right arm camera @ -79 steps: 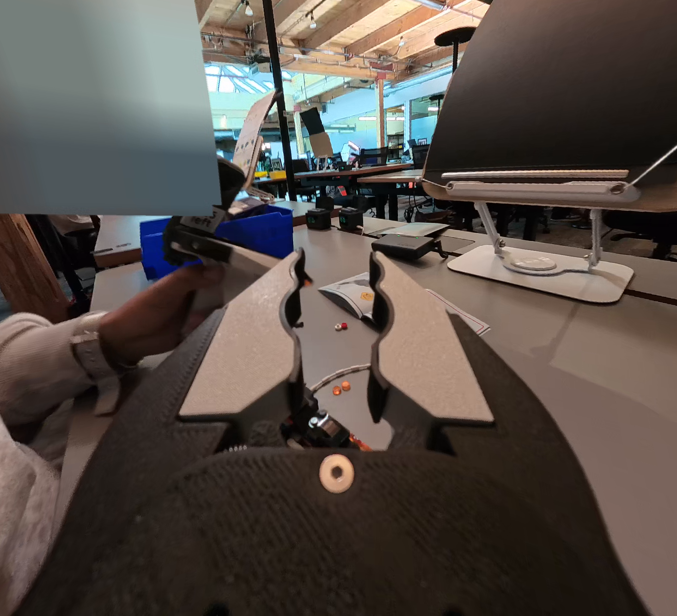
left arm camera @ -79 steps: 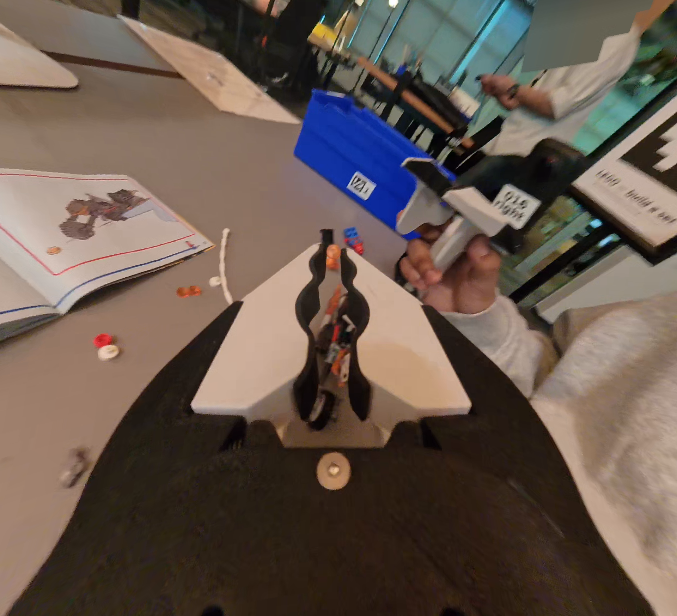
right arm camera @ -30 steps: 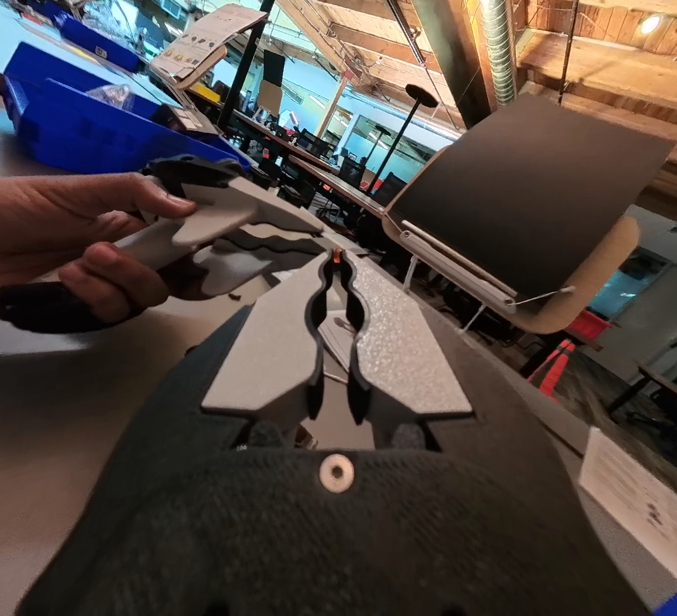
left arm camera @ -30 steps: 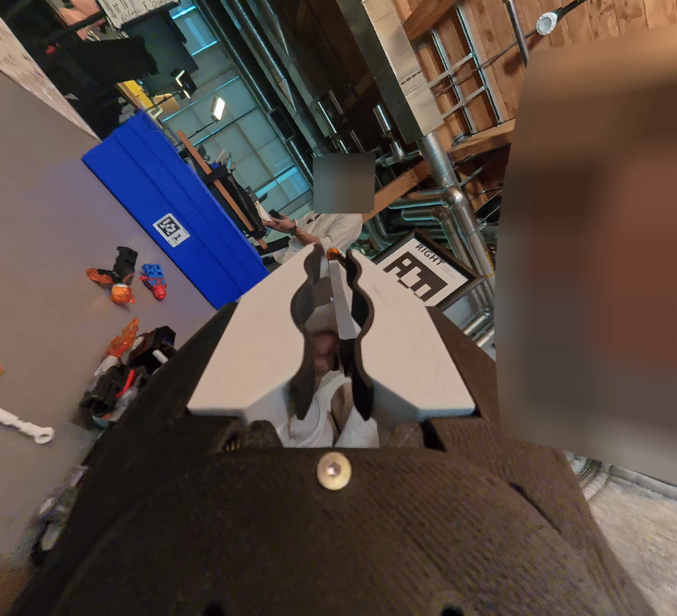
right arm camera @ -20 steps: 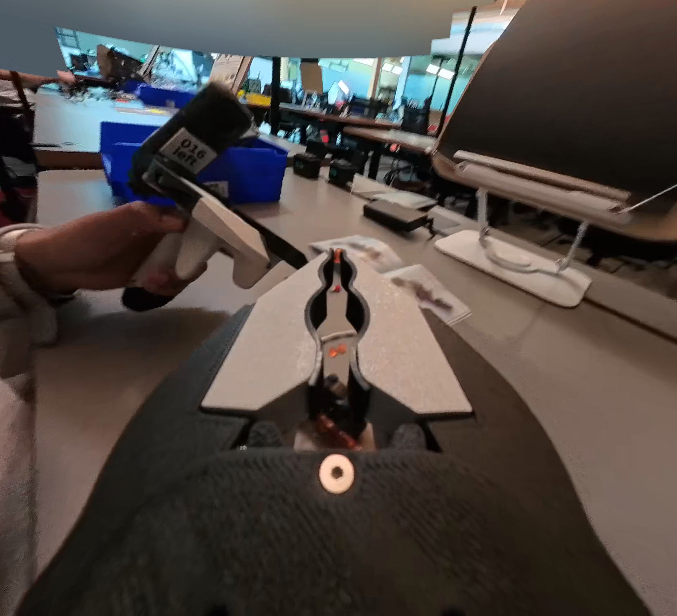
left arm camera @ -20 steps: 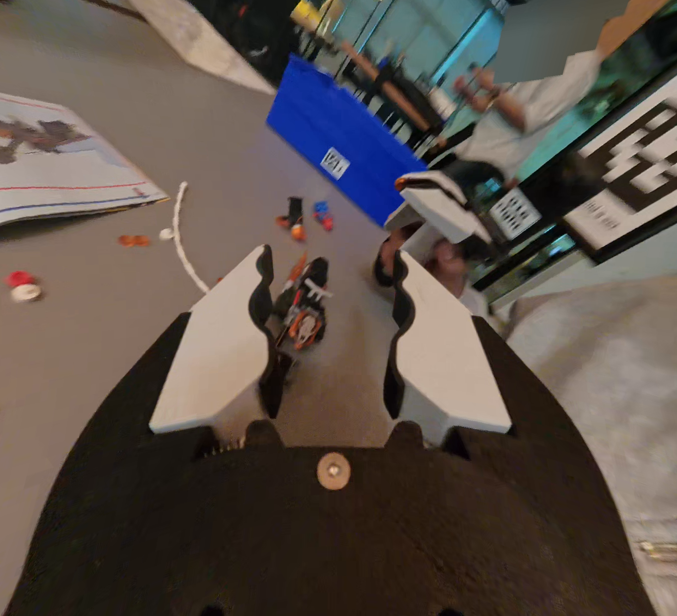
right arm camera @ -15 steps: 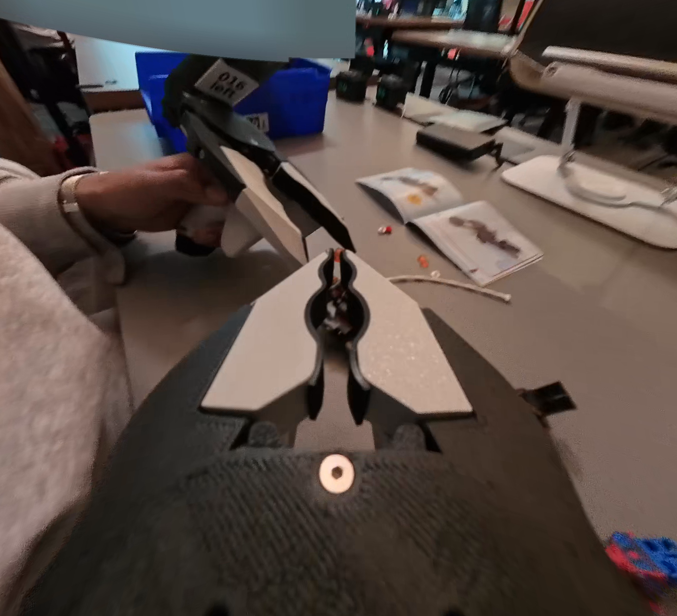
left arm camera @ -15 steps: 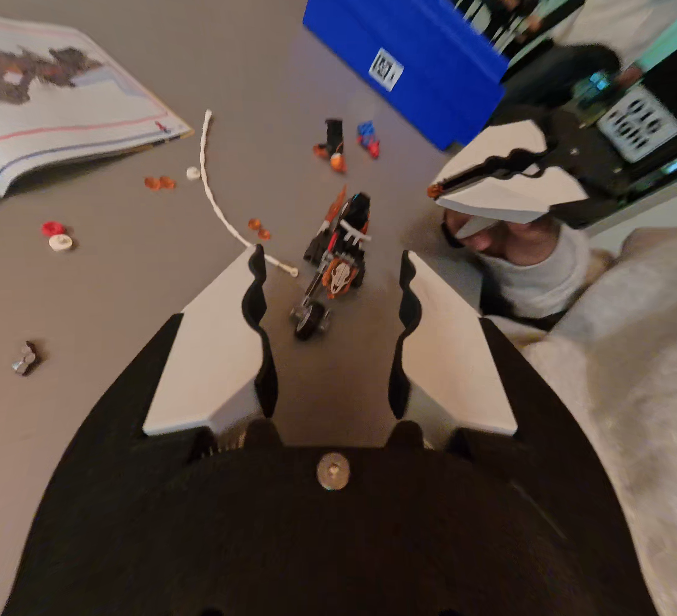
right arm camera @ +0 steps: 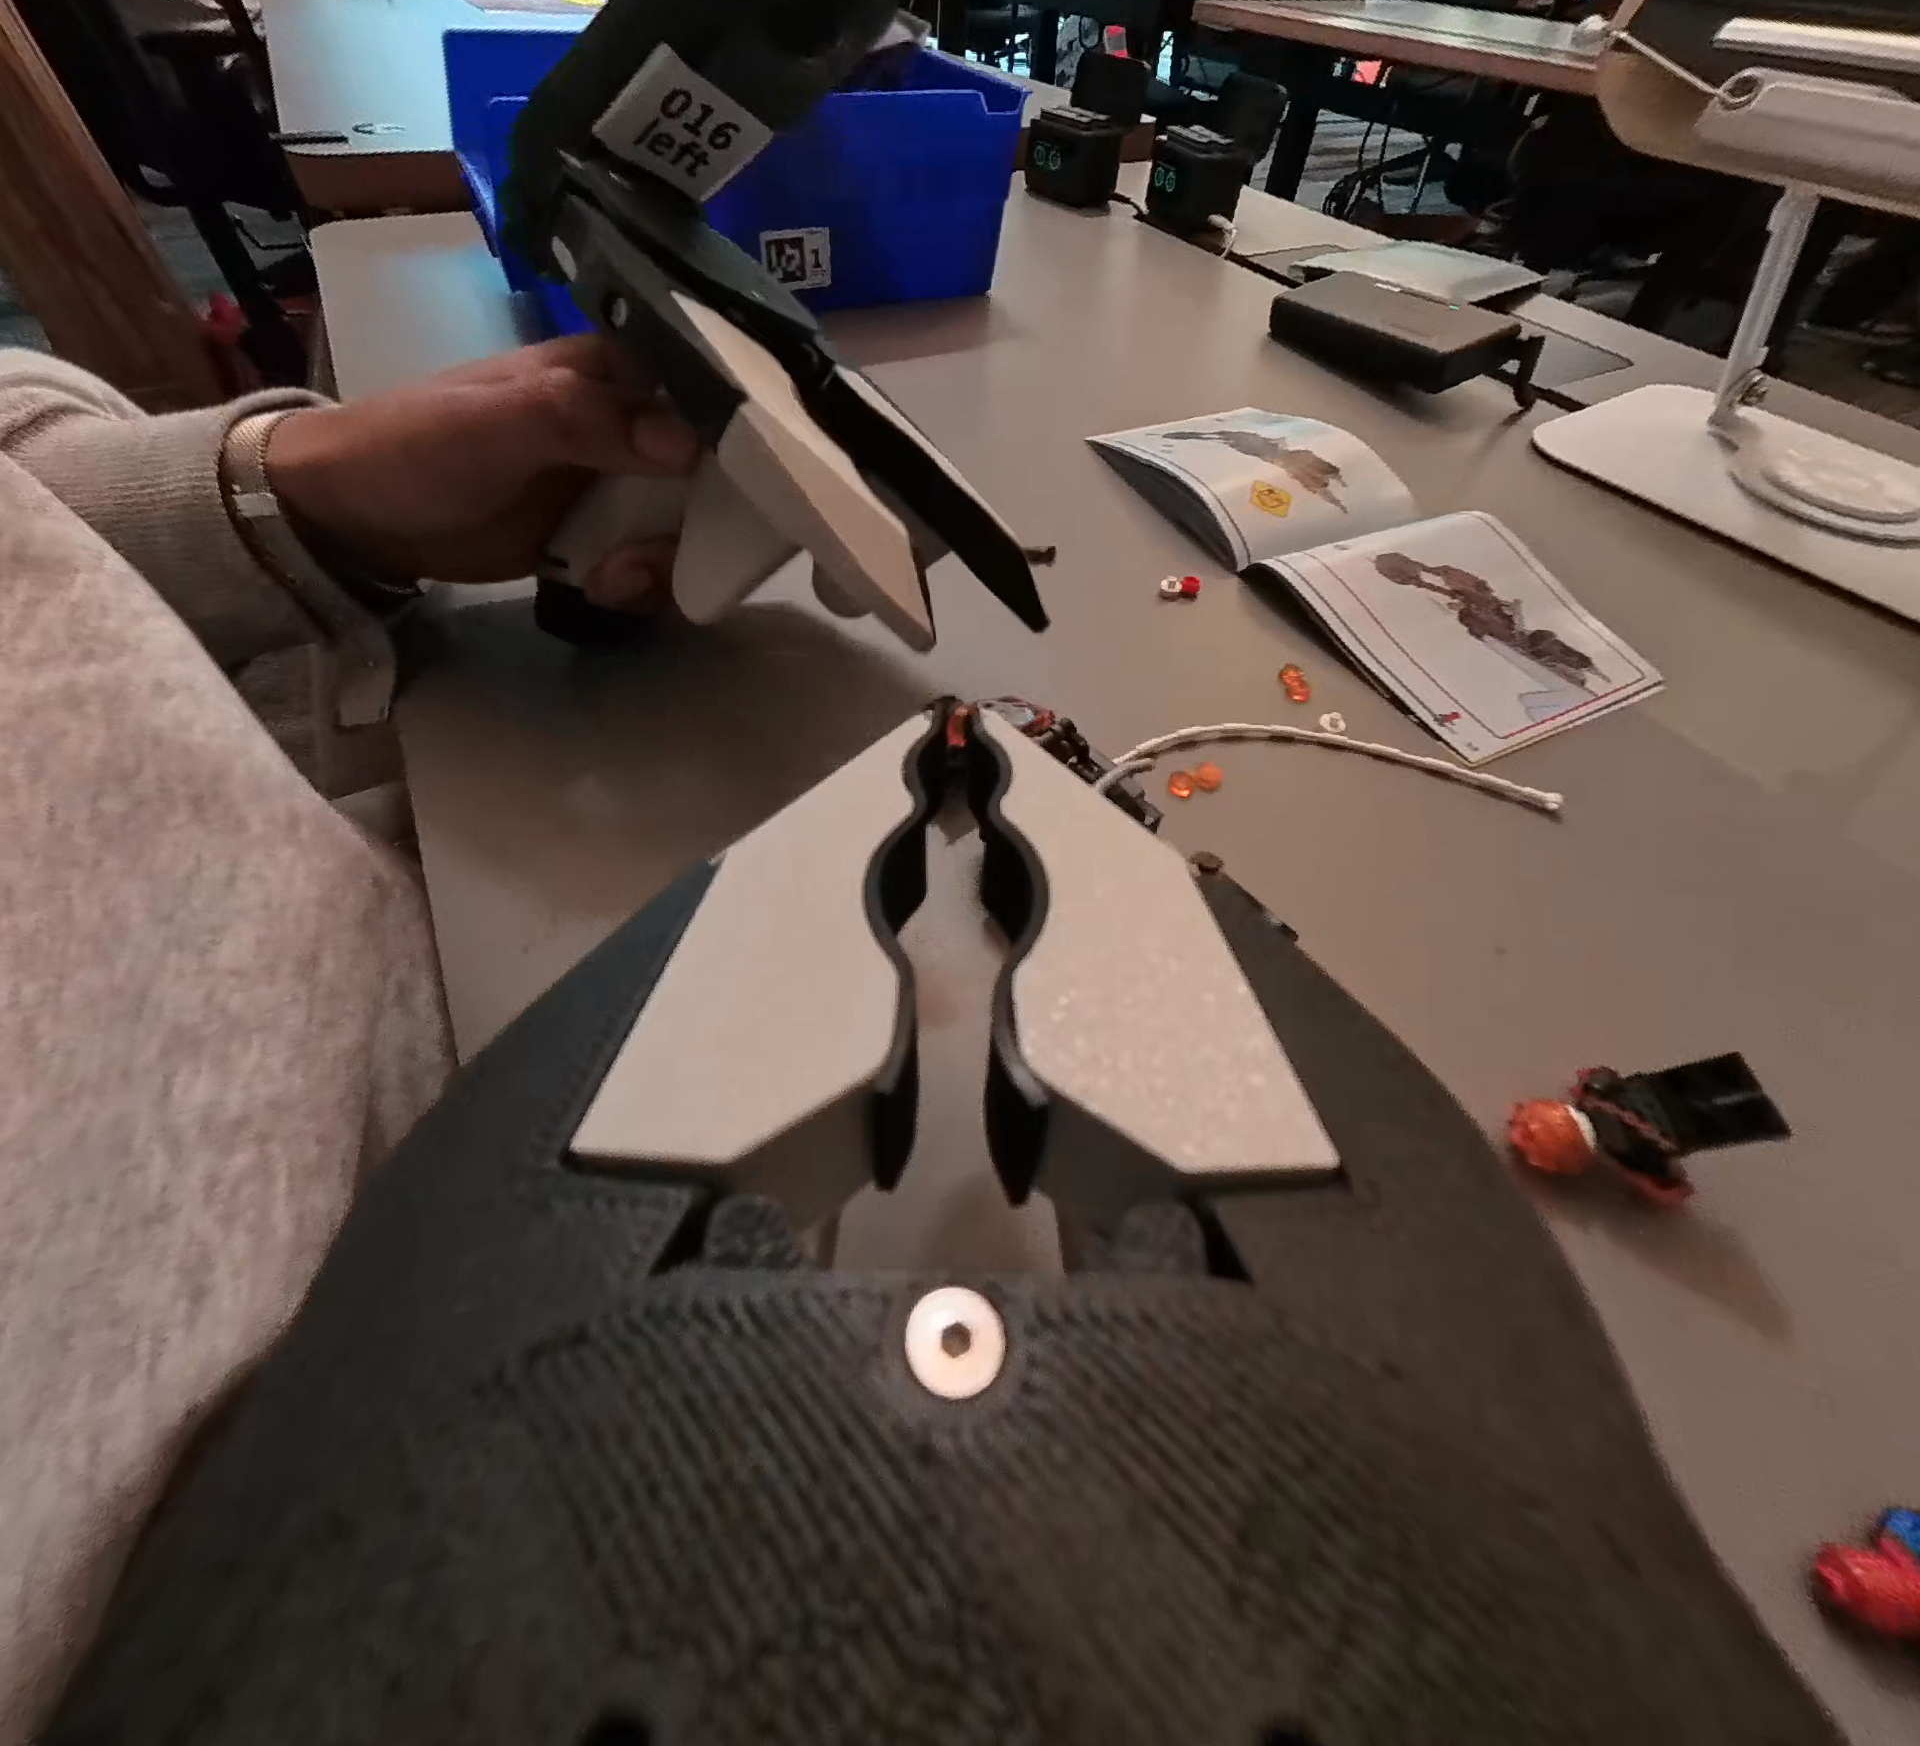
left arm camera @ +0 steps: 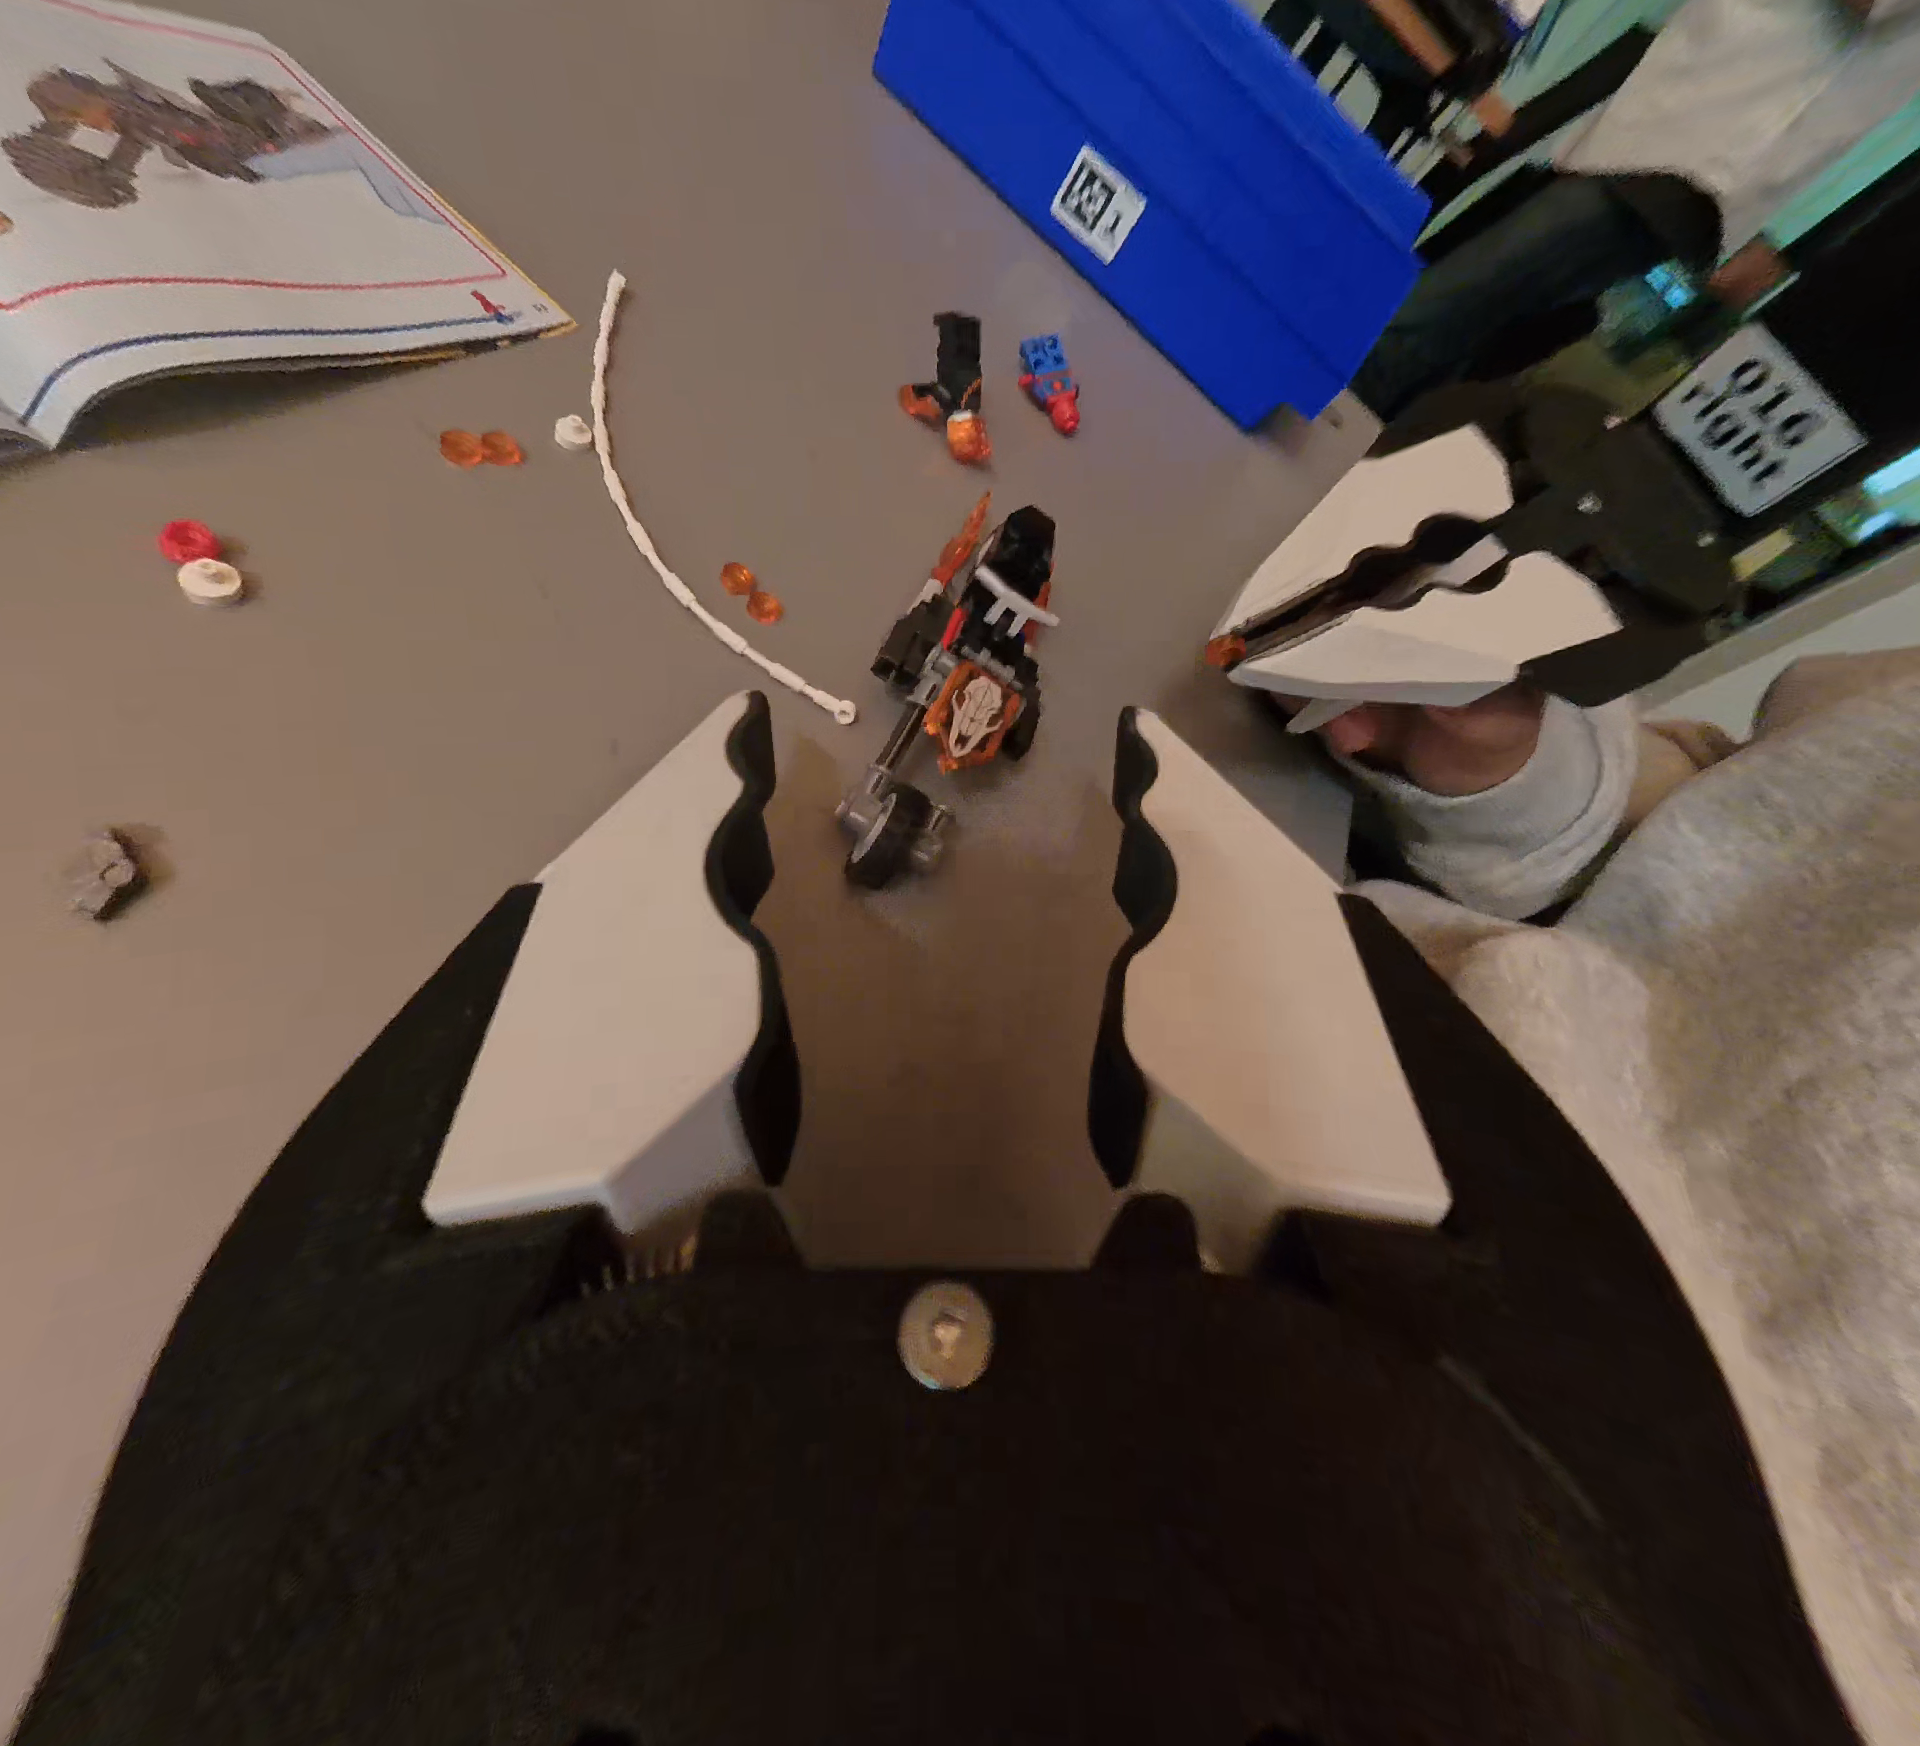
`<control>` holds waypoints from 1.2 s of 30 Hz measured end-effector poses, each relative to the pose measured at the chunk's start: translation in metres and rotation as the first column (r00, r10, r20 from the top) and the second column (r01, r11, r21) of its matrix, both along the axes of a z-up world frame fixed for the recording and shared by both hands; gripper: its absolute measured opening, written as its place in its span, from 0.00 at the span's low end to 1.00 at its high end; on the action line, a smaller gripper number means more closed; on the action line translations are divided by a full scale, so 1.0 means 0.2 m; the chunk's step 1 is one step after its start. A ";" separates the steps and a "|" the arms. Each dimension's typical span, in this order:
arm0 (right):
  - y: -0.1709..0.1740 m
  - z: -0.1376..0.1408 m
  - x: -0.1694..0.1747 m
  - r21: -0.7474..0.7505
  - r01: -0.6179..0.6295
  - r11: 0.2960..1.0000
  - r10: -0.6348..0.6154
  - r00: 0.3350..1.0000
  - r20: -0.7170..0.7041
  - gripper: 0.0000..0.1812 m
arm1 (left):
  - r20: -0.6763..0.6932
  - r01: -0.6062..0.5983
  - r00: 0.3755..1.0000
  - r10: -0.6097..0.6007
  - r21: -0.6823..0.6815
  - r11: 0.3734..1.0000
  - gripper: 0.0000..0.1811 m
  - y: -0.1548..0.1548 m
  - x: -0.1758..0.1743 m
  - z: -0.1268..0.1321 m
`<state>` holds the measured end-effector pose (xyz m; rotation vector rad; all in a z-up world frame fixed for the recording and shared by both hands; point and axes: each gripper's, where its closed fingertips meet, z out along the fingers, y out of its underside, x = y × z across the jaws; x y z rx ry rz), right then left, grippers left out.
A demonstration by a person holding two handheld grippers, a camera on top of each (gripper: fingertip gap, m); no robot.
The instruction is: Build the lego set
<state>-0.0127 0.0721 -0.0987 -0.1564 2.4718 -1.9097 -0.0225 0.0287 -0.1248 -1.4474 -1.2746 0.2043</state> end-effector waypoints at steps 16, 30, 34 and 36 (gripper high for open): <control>-0.05 0.03 0.03 -0.038 0.096 0.995 -0.093 0.992 0.089 0.00 | -0.404 -0.176 0.882 0.242 0.192 0.965 0.29 -0.30 0.13 0.40; -0.09 -0.12 -0.01 0.162 0.388 0.907 -0.406 0.908 0.099 0.00 | -0.149 -0.139 0.950 0.276 0.586 0.798 0.32 -0.60 0.03 0.32; -0.10 -0.13 -0.01 0.179 0.387 0.905 -0.414 0.898 0.150 0.00 | -0.130 -0.174 0.944 0.304 0.584 0.793 0.35 -0.64 0.02 0.30; -0.10 -0.15 -0.01 0.202 0.379 0.903 -0.412 0.897 0.158 0.00 | -0.124 -0.185 0.942 0.312 0.584 0.791 0.35 -0.65 0.02 0.29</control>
